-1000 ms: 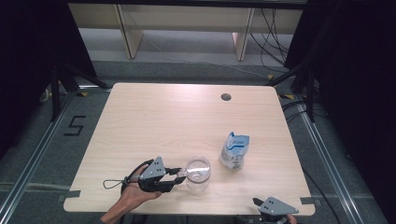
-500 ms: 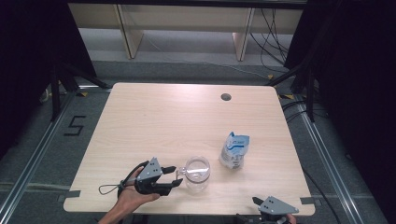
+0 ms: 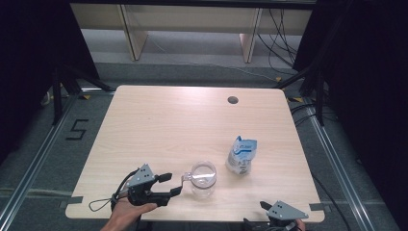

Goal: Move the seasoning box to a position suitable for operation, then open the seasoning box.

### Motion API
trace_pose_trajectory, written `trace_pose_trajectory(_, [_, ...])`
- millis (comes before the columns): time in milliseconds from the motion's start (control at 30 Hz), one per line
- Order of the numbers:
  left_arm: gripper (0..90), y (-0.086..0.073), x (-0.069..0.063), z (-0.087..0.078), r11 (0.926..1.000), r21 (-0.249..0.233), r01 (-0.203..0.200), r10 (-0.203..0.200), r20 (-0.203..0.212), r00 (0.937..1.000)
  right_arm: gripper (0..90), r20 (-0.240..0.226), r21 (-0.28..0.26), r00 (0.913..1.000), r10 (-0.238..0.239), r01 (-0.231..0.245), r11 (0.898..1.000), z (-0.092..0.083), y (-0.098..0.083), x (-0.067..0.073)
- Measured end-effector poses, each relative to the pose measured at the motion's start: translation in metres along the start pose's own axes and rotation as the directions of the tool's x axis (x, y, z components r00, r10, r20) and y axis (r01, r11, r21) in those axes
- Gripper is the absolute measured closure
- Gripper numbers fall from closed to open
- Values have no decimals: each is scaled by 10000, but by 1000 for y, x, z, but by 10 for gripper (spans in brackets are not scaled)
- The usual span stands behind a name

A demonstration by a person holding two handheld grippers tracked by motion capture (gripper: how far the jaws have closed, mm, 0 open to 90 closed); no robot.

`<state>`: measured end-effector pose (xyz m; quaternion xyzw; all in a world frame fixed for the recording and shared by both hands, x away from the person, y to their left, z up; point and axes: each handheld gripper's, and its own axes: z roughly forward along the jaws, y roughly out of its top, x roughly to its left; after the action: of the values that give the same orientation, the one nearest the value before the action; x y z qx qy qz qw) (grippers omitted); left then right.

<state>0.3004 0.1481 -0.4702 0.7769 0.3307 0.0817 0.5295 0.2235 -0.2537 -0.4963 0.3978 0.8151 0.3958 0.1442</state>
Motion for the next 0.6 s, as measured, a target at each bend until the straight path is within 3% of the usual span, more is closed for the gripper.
trace_pose_trajectory(233, [370, 2, -1, 0, 9995, -79, 309, -309, -38, 9995, 204, 108, -135, 9999, -108, 110, 9998, 1, 1, 0])
trace_pose_trajectory(267, [371, 4, 0, -1, 10000, -12, 61, -61, -56, 10000, 204, 27, -176, 10000, -72, 72, 9998, 2, 1, 0])
trace_pose_trajectory(333, [380, 7, -2, 0, 9998, -152, 113, -113, 7, 9999, 209, 15, -97, 9998, -173, 174, 9998, 2, 2, 0])
trace_pose_trajectory(433, [442, 12, -4, 1, 9998, -221, -22, 25, 129, 9999, 212, -124, -75, 9999, -47, 46, 10000, 3, 2, 0])
trace_pose_trajectory(500, [494, 15, -7, 1, 9996, -205, -194, 194, 4, 9998, 215, 35, -20, 10000, 16, -16, 10000, 2, 2, 2])
trace_pose_trajectory(600, [583, 20, -11, 2, 9988, -311, -391, 388, -118, 9992, 222, 85, -119, 9997, -245, 246, 9996, 4, 4, 1])
